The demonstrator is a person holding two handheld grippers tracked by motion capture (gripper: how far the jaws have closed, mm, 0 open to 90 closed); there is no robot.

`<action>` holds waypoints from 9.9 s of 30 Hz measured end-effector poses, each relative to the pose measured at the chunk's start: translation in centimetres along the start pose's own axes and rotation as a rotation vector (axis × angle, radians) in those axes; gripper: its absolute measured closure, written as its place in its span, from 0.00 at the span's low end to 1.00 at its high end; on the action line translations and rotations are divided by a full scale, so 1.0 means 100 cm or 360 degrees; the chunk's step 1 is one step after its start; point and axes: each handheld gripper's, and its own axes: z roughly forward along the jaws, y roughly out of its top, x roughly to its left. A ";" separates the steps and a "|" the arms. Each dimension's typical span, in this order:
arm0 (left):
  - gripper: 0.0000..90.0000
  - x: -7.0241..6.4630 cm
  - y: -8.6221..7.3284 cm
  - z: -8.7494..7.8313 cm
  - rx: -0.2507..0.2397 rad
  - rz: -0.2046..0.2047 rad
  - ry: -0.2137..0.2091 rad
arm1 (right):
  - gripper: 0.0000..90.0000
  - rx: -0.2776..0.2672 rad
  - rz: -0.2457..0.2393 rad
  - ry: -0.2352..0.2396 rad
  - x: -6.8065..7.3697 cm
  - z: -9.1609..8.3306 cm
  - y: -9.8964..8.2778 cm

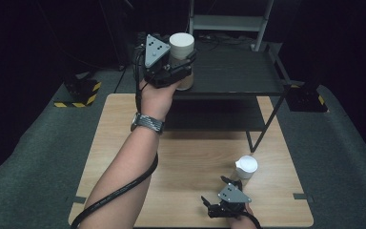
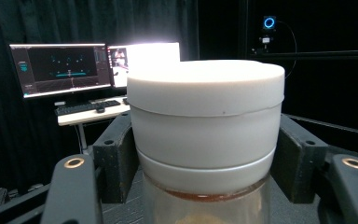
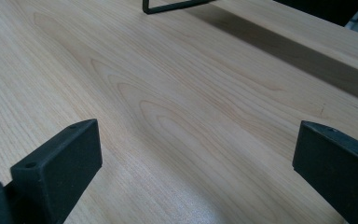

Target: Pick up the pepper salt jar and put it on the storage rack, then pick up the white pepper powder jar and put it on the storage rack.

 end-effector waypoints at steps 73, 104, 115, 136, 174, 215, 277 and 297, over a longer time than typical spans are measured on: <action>0.00 -0.014 -0.070 -0.111 0.0122 -0.0013 -0.0084 | 0.00 -0.0002 -0.0015 -0.0006 0.002 0.000 0.000; 0.00 -0.027 -0.182 -0.152 0.0320 -0.0061 -0.0140 | 0.00 -0.0003 -0.0026 -0.0016 0.003 0.000 0.000; 0.00 -0.028 -0.217 -0.162 0.0430 -0.0089 -0.0174 | 0.00 0.0002 -0.0035 -0.0020 0.004 0.000 0.000; 0.00 -0.033 -0.257 -0.165 0.0725 0.0014 -0.0150 | 0.00 0.0021 -0.0039 -0.0048 0.008 0.001 0.002; 0.01 -0.057 -0.246 -0.154 0.0903 0.0283 -0.0141 | 0.00 -0.0021 -0.0030 0.0038 -0.003 -0.001 -0.002; 0.01 -0.055 -0.246 -0.154 0.0900 0.0275 -0.0150 | 0.00 -0.0442 0.0016 -0.0204 -0.007 -0.055 0.003; 0.01 -0.057 -0.246 -0.154 0.0905 0.0310 -0.0164 | 0.21 -0.0314 0.0470 -0.0369 -0.046 -0.033 -0.047; 0.01 -0.056 -0.246 -0.154 0.0903 0.0301 -0.0163 | 0.31 -0.0390 0.0536 -0.0336 -0.049 -0.028 -0.058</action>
